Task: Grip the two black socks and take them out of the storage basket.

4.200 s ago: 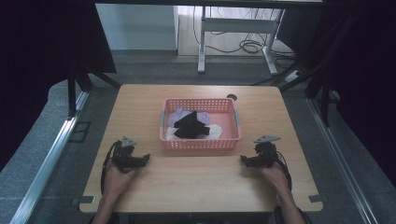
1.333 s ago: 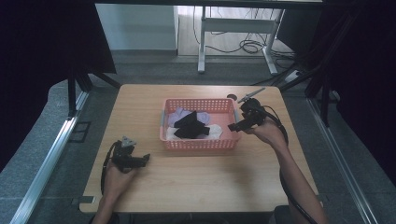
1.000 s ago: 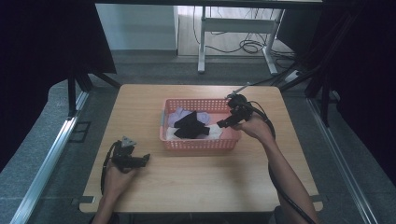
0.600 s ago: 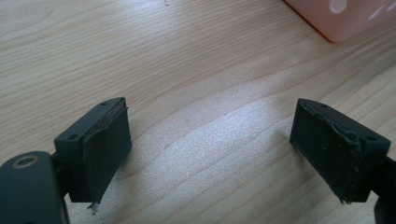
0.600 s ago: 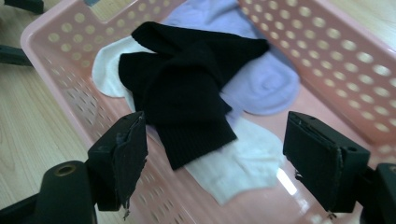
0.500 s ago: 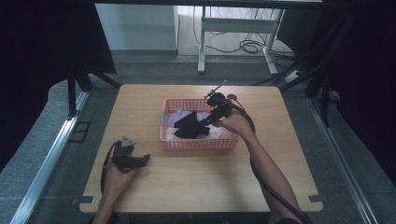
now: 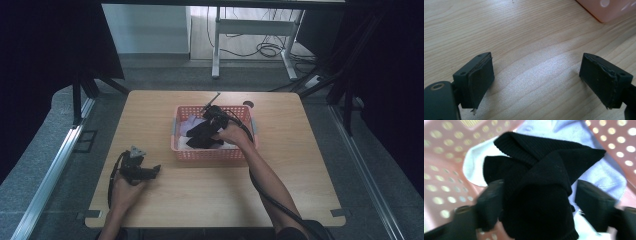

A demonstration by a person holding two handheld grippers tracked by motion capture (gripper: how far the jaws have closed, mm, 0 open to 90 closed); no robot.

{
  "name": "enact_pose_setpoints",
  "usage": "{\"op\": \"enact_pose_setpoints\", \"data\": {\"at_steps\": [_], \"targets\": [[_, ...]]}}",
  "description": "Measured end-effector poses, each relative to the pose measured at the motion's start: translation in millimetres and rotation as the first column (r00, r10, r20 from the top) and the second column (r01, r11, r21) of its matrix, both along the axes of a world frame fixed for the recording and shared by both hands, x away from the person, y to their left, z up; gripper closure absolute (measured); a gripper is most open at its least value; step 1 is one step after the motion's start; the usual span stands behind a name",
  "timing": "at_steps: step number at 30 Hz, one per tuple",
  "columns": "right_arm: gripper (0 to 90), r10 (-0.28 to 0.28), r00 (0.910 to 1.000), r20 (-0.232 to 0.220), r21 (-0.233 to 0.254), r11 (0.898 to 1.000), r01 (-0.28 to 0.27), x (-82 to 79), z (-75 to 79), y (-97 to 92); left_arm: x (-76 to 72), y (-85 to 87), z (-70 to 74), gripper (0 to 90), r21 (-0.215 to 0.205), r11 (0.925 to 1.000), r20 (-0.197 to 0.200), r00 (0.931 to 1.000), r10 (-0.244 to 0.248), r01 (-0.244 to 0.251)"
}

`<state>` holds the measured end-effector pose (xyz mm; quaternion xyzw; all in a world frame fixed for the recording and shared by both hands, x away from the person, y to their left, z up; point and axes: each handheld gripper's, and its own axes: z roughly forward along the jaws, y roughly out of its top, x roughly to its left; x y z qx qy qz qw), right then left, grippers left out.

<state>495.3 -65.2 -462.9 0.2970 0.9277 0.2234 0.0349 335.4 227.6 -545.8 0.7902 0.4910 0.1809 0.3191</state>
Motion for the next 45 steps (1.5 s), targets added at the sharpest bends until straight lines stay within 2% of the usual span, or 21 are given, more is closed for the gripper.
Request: {"op": "enact_pose_setpoints", "data": {"at_steps": [2,4,6,7,9,10,13,14,15,19,24,25,26,34,45], "targets": [[55.7,0.022,0.9998,0.005,-0.011,1.0,-0.022,-0.3,-2.4,2.0,0.0,0.1,0.0,11.9,0.001,1.0,0.0,1.0,-0.001,0.001],[72.1,0.024,0.9997,0.009,-0.001,1.0,-0.024,-1.8,-1.3,2.3,0.1,0.4,0.1,11.9,0.003,1.0,-0.001,1.0,-0.004,0.004],[79.2,0.026,0.9993,0.026,0.022,0.999,-0.027,-3.0,2.5,0.7,0.1,0.1,-0.4,11.9,-0.002,1.0,0.003,1.0,-0.001,0.001],[81.4,0.032,0.999,0.03,0.015,0.999,-0.033,-3.0,5.4,-0.8,0.1,0.0,-0.4,11.9,-0.003,1.0,0.004,1.0,0.0,0.0],[82.2,0.022,0.9991,0.036,0.025,0.999,-0.023,-3.7,7.6,-1.1,0.1,0.0,-0.4,11.9,-0.003,1.0,0.004,1.0,0.0,0.0],[83.0,0.019,0.9986,0.049,0.031,0.999,-0.021,-3.7,16.8,-5.2,0.2,0.0,-0.4,11.9,-0.003,1.0,0.004,1.0,0.0,0.0],[83.3,0.006,0.9974,0.072,0.049,0.999,-0.009,-4.6,30.2,-10.7,0.1,-0.1,-0.4,11.9,-0.004,1.0,0.004,1.0,0.0,0.0],[83.3,0.006,0.9974,0.072,0.049,0.999,-0.009,-4.6,30.2,-10.7,0.1,-0.1,-0.4,11.9,-0.004,1.0,0.004,1.0,0.0,0.0],[83.4,0.002,0.9962,0.087,0.058,0.998,-0.007,-5.0,38.9,-15.0,0.2,-0.1,-0.4,11.9,-0.004,1.0,0.004,1.0,0.0,0.0],[83.4,-0.012,0.9943,0.106,0.079,0.997,0.003,-7.0,54.9,-21.8,0.1,-0.1,-0.4,11.9,-0.003,1.0,0.004,1.0,0.0,0.0],[83.3,-0.01,0.9912,0.132,0.081,0.997,-0.001,-10.1,73.5,-28.5,0.2,-0.1,-0.1,11.9,-0.001,1.0,0.003,1.0,0.0,0.0],[83.3,-0.01,0.9912,0.132,0.081,0.997,-0.001,-10.1,73.5,-28.5,0.2,-0.1,-0.1,11.9,-0.001,1.0,0.003,1.0,0.0,0.0],[83.3,-0.008,0.9903,0.139,0.084,0.996,-0.003,-11.1,82.7,-32.1,0.2,-0.2,-0.1,11.9,-0.001,1.0,0.003,1.0,0.0,0.0],[83.3,-0.03,0.9846,0.172,0.097,0.995,0.013,-12.9,118.7,-48.8,0.3,-0.1,-0.1,11.9,0.0,1.0,0.003,1.0,0.0,0.0],[83.2,-0.057,0.9751,0.214,0.087,0.995,0.039,-17.8,155.4,-72.5,0.2,-0.3,0.1,11.9,-0.001,1.0,-0.001,1.0,0.001,-0.001]]}}
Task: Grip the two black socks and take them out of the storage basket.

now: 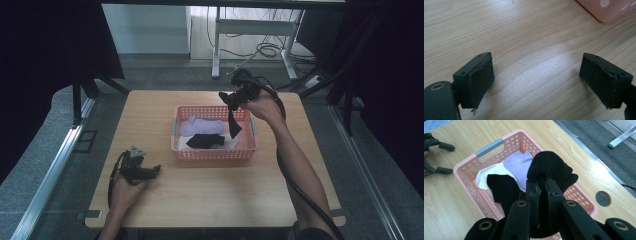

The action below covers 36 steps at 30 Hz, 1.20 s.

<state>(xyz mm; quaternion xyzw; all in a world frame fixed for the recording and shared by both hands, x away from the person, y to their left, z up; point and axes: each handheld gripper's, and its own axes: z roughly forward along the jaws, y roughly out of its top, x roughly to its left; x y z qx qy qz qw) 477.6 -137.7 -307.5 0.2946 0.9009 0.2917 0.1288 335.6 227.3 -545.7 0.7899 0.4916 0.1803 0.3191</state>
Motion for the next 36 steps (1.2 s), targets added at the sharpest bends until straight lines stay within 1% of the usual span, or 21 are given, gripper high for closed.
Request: {"op": "enact_pose_setpoints", "data": {"at_steps": [7,12,15,19,20,24,25,26,28,29,34,36], "targets": [[83.2,-0.032,0.9992,0.023,-0.007,0.999,0.032,-2.6,20.6,-20.0,0.0,0.2,0.0,11.9,0.002,1.0,0.0,1.0,-0.002,0.002],[83.2,-0.06,0.9976,0.034,-0.012,0.998,0.061,-5.2,31.8,-35.6,0.0,0.2,0.0,11.9,0.002,1.0,0.0,1.0,-0.002,0.002],[83.1,-0.086,0.9954,0.042,-0.015,0.996,0.087,-6.7,38.4,-48.6,-0.1,0.1,0.0,11.9,0.002,1.0,0.0,1.0,-0.002,0.002],[83.1,-0.119,0.9919,0.046,-0.021,0.993,0.12,-8.1,43.2,-66.2,-0.1,0.0,0.0,11.9,0.002,1.0,0.0,1.0,-0.002,0.002],[83.1,-0.134,0.99,0.044,-0.023,0.991,0.135,-8.6,44.0,-72.3,-0.1,0.0,0.0,11.9,0.002,1.0,0.0,1.0,-0.001,0.001],[82.9,-0.173,0.9835,0.054,-0.032,0.984,0.175,-9.4,44.9,-92.5,-0.1,0.0,0.0,11.9,0.002,1.0,0.0,1.0,-0.001,0.001],[82.9,-0.173,0.9835,0.054,-0.032,0.984,0.175,-9.4,44.9,-92.5,-0.1,0.0,0.0,11.9,0.002,1.0,0.0,1.0,-0.001,0.001],[82.9,-0.196,0.9791,0.056,-0.032,0.98,0.198,-10.0,44.6,-103.1,-0.1,0.0,0.0,11.9,0.002,1.0,0.0,1.0,-0.001,0.001],[82.9,-0.223,0.9731,0.058,-0.029,0.974,0.225,-10.9,43.3,-114.4,-0.1,0.0,0.1,11.9,0.002,1.0,-0.001,1.0,-0.002,0.002],[82.9,-0.228,0.972,0.056,-0.028,0.973,0.23,-11.2,42.5,-118.1,0.0,0.2,0.2,11.9,0.005,1.0,0.001,1.0,-0.004,0.004],[82.6,-0.265,0.9624,0.059,-0.034,0.963,0.267,-13.7,33.2,-138.4,0.0,-0.1,-0.1,12.0,0.001,1.0,0.004,1.0,-0.001,0.001],[82.5,-0.281,0.9582,0.054,-0.037,0.958,0.283,-14.6,26.8,-146.2,0.0,-0.1,-0.1,12.0,0.001,1.0,0.004,1.0,-0.001,0.001]]}}
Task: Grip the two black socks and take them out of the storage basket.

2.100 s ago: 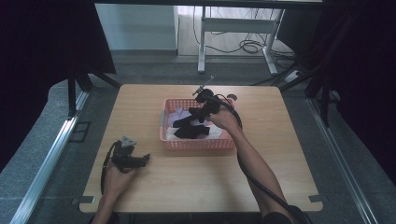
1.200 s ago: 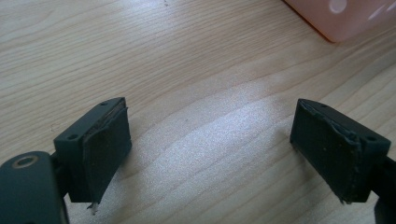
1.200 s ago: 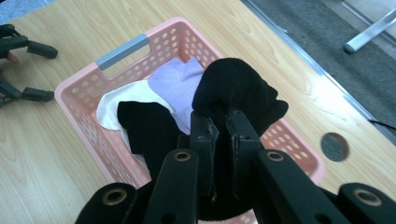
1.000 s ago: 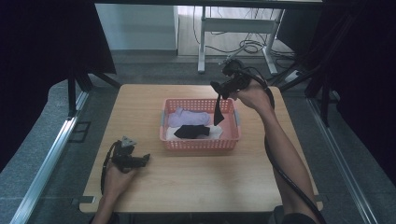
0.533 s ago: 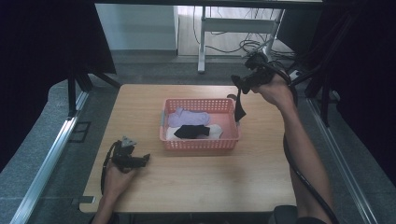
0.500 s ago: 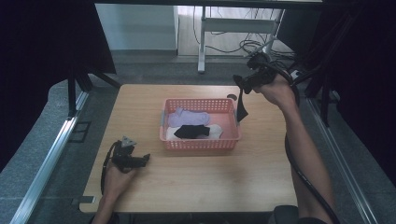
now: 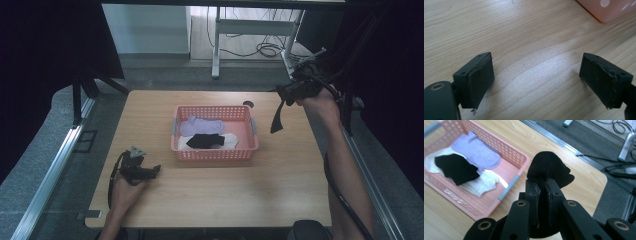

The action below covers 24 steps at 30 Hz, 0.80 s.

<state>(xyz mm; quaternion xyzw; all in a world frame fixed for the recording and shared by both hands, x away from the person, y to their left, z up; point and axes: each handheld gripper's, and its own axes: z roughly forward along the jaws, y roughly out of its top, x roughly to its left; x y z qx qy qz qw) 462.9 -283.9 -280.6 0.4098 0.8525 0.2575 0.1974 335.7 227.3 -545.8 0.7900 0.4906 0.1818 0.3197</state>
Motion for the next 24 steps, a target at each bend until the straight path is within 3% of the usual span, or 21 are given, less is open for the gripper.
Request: {"op": "enact_pose_setpoints", "data": {"at_steps": [12,13,24], "targets": [[81.9,-0.067,0.9957,-0.064,-0.004,0.998,0.067,0.4,-52.2,-26.4,-0.2,-0.1,-0.3,12.0,-0.001,1.0,0.001,1.0,0.001,-0.001],[81.6,-0.076,0.9938,-0.081,-0.001,0.997,0.077,0.9,-65.8,-30.7,-0.2,-0.1,-0.3,12.0,-0.001,1.0,0.001,1.0,0.0,0.0],[80.2,-0.107,0.9823,-0.154,0.0,0.994,0.108,-0.3,-126.7,-43.4,-0.2,-0.1,-0.3,12.0,-0.001,1.0,0.001,1.0,0.001,-0.001]]}}
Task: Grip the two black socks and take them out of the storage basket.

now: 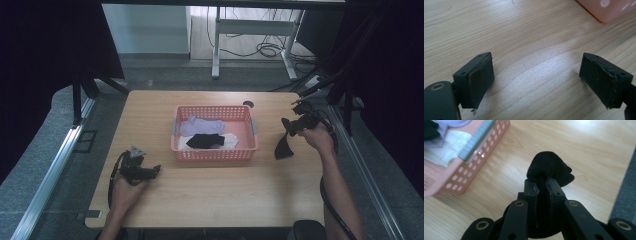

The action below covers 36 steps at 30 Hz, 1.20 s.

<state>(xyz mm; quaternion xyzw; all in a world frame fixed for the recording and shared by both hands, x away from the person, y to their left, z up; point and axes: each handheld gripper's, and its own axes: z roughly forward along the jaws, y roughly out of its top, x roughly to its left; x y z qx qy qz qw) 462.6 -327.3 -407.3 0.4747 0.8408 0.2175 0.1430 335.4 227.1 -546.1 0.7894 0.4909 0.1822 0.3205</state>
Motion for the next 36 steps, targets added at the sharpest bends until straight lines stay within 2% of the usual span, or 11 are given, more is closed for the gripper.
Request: {"op": "enact_pose_setpoints", "data": {"at_steps": [7,11,14,16,17,18,19,21,24,30,36], "targets": [[78.0,-0.012,0.9988,-0.047,0.002,1.0,0.012,-1.7,-38.8,-2.1,0.0,0.3,0.4,12.0,0.005,1.0,-0.004,1.0,-0.003,0.003],[75.8,-0.007,0.9968,-0.08,-0.023,1.0,0.005,-4.4,-61.9,0.9,0.0,0.3,0.4,12.0,0.006,1.0,-0.003,1.0,-0.003,0.003],[73.9,-0.001,0.9944,-0.105,-0.041,0.999,-0.003,-6.5,-75.7,1.6,0.0,0.3,0.5,12.0,0.006,1.0,-0.004,1.0,-0.003,0.003],[69.4,-0.004,0.9937,-0.112,-0.036,0.999,0.0,-7.2,-78.6,0.7,0.0,0.3,0.4,12.0,0.006,1.0,-0.004,1.0,-0.003,0.003],[69.4,-0.004,0.9937,-0.112,-0.036,0.999,0.0,-7.2,-78.6,0.7,0.0,0.3,0.4,12.0,0.006,1.0,-0.004,1.0,-0.003,0.003],[60.4,-0.011,0.9934,-0.114,-0.035,0.999,0.007,-7.3,-76.6,-0.1,0.0,0.3,0.4,12.0,0.006,1.0,-0.004,1.0,-0.003,0.003],[57.0,-0.013,0.9926,-0.121,-0.036,0.999,0.008,-7.3,-74.4,-0.4,0.0,0.3,0.4,12.0,0.006,1.0,-0.004,1.0,-0.003,0.003],[49.9,-0.015,0.9946,-0.102,-0.042,0.999,0.011,-8.1,-67.5,-0.3,0.0,0.3,0.4,12.0,0.005,1.0,-0.003,1.0,-0.003,0.003],[42.1,-0.01,0.9964,-0.084,-0.014,1.0,0.009,-9.1,-54.4,-0.8,0.0,0.3,0.4,12.0,0.005,1.0,-0.004,1.0,-0.003,0.003],[35.4,0.02,0.9988,-0.044,0.001,1.0,-0.02,-10.7,-27.0,2.9,0.0,0.3,0.3,12.0,0.004,1.0,-0.002,1.0,-0.002,0.002],[33.5,0.056,0.9984,-0.006,0.01,0.998,-0.056,-10.5,-0.5,13.9,0.0,0.0,0.0,12.0,0.0,1.0,0.0,1.0,0.0,0.0]]}}
